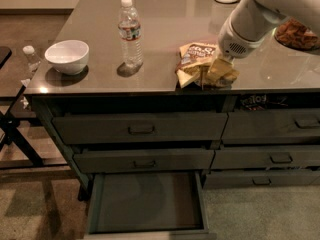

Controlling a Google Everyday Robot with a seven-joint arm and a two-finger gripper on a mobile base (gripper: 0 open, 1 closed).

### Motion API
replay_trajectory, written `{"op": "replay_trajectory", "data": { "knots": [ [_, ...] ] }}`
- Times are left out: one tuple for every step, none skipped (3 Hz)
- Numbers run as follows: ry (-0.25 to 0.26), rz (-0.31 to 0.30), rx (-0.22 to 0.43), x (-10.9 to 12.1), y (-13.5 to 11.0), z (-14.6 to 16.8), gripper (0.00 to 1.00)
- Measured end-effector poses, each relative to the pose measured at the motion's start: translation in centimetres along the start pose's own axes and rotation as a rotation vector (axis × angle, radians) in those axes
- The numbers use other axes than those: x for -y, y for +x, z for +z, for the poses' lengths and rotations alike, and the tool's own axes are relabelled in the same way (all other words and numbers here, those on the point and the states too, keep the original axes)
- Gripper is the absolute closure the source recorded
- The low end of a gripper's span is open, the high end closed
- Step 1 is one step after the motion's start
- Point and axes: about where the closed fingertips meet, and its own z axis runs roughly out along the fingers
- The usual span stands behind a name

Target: Place brown chip bag into bottom drawer

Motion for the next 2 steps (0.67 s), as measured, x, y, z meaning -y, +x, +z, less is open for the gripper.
{"op": "replay_trajectory", "data": {
  "knots": [
    [-0.009, -0.005, -0.008, -0.7, 0.1, -0.3, 1.0],
    [-0.035, 0.015, -0.027, -3.3, 1.1, -1.7, 1.0]
  ]
}}
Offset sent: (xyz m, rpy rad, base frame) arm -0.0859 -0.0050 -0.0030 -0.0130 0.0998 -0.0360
